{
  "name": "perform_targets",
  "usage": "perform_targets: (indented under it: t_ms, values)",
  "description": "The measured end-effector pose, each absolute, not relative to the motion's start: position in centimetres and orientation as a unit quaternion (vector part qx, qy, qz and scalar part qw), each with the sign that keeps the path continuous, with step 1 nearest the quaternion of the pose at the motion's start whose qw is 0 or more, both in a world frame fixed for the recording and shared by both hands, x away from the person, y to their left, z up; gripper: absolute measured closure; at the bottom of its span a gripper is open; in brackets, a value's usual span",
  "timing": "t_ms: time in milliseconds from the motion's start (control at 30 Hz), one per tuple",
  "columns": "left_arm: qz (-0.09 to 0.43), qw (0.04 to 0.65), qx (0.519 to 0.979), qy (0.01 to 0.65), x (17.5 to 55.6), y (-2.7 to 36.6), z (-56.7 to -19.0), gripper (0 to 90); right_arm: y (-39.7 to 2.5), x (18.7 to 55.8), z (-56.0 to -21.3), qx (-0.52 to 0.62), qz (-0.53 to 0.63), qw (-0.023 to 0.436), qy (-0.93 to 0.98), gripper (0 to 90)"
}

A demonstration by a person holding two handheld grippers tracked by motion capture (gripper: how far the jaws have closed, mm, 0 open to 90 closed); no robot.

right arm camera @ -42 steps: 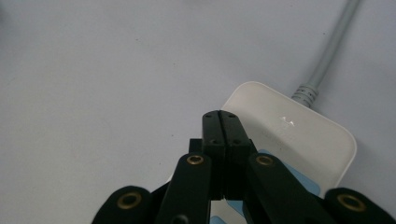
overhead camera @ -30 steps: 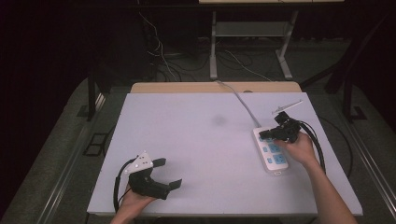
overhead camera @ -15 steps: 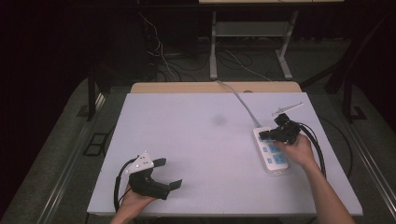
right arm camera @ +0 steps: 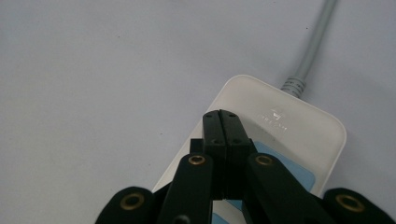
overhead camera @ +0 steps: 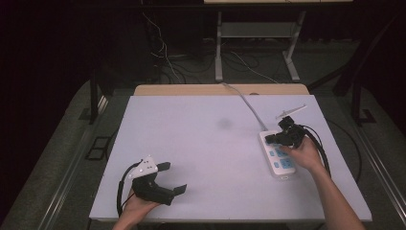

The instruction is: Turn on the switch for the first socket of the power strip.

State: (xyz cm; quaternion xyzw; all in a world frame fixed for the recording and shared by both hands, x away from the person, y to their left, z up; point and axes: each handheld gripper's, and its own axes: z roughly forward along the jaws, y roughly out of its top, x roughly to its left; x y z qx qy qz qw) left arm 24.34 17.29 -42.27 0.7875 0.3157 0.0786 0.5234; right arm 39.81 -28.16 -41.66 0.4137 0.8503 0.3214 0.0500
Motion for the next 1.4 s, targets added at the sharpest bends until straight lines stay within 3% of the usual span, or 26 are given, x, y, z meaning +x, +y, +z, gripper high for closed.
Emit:
perform_targets:
  t_ms: [1400]
  values:
    - [0.077,0.522,0.784,0.326,24.5,17.6,-42.4,0.0,-29.0,40.1,-39.9,0.411,0.34,0.037,0.845,90.0]
